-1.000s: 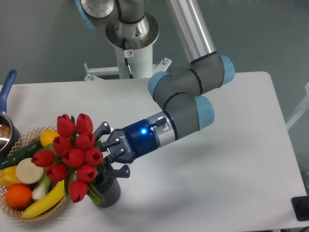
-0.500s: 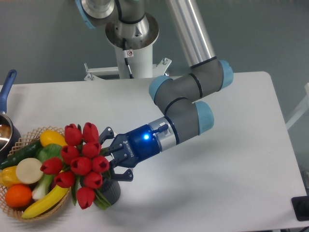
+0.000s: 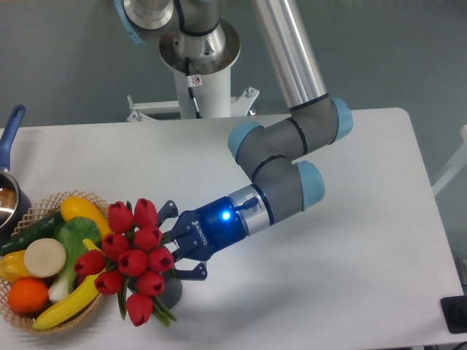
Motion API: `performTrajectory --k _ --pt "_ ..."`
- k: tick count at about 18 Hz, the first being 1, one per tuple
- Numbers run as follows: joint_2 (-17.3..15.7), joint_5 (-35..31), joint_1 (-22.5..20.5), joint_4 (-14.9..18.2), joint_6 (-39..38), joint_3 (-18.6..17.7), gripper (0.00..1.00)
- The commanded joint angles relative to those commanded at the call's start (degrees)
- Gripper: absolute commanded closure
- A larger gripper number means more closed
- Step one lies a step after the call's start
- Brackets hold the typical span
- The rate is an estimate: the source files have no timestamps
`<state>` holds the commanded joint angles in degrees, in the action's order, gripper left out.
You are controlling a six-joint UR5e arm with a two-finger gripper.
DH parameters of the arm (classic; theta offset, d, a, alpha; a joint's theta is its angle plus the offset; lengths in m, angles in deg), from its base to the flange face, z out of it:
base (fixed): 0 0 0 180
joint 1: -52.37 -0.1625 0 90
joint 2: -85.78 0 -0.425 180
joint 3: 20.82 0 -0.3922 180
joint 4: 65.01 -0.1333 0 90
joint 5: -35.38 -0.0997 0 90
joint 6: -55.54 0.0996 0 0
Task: Insert the flowers into the vase
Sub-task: 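Lower the tulip stems into the black vase opening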
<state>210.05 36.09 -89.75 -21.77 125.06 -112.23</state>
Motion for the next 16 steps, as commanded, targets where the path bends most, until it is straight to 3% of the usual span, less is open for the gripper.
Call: performTrajectory --k 9,16 --pt "0.18 -0.09 -0.70 0.00 2.73 -2.99 0.66" --pt "0.88 -0.26 -0.62 0.00 3.69 -2.99 0.66"
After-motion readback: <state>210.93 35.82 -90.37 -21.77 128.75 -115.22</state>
